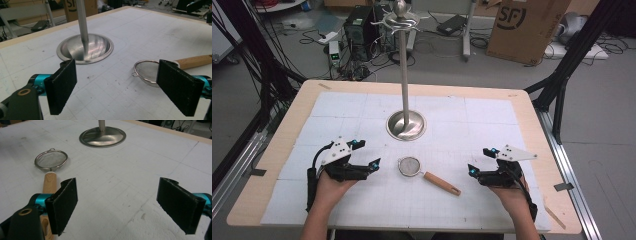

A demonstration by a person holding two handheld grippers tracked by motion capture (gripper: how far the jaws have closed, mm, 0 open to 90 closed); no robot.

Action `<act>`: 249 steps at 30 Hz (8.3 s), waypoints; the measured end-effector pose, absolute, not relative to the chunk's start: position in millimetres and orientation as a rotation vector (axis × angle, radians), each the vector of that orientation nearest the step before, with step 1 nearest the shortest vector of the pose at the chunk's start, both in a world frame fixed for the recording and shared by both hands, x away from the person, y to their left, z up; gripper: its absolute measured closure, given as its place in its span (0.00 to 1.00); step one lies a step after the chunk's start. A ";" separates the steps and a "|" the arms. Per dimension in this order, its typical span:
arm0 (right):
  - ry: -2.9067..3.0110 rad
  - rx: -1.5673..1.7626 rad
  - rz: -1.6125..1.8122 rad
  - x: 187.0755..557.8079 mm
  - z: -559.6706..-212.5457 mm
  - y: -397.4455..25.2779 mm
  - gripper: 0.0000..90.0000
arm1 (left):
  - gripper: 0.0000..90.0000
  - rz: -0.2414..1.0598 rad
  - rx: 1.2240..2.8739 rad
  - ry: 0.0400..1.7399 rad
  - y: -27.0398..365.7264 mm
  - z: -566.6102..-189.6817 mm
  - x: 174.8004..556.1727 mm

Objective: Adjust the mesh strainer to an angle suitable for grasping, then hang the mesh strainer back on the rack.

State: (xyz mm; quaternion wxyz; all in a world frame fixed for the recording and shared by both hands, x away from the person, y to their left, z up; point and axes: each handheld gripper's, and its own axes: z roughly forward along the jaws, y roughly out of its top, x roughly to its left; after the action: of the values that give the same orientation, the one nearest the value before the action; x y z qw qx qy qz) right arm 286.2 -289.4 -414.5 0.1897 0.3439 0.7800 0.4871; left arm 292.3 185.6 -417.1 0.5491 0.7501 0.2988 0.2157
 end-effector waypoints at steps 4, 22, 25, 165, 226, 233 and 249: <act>2.209 0.969 1.362 286.6 -415.4 -287.8 0.18 | 0.19 0.513 1.775 0.712 186.7 -417.5 293.0; 2.336 0.840 1.320 282.8 -423.7 -250.6 0.20 | 0.19 0.507 1.763 0.684 188.5 -412.9 288.2; 2.379 0.825 1.312 282.3 -426.7 -244.0 0.23 | 0.19 0.503 1.769 0.684 187.8 -413.4 288.4; 2.470 0.869 1.355 281.0 -422.5 -252.9 0.29 | 0.19 0.471 1.799 0.690 186.9 -415.7 288.5; 2.439 0.891 1.356 279.3 -420.0 -262.1 0.26 | 0.59 0.261 2.425 0.531 128.4 -428.2 315.2; 2.443 0.888 1.356 279.6 -421.2 -260.6 0.26 | 0.69 0.241 2.433 0.558 128.8 -428.7 315.4; 2.445 0.892 1.363 279.5 -421.2 -260.8 0.26 | 0.68 0.185 2.536 0.664 119.1 -421.4 328.8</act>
State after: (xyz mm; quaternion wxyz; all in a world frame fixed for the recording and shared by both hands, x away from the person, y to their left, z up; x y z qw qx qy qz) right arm 279.5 -260.8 -421.2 0.1018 0.3022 0.8278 0.4616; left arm 328.8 119.1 -421.4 0.2538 0.9334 0.2444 0.0682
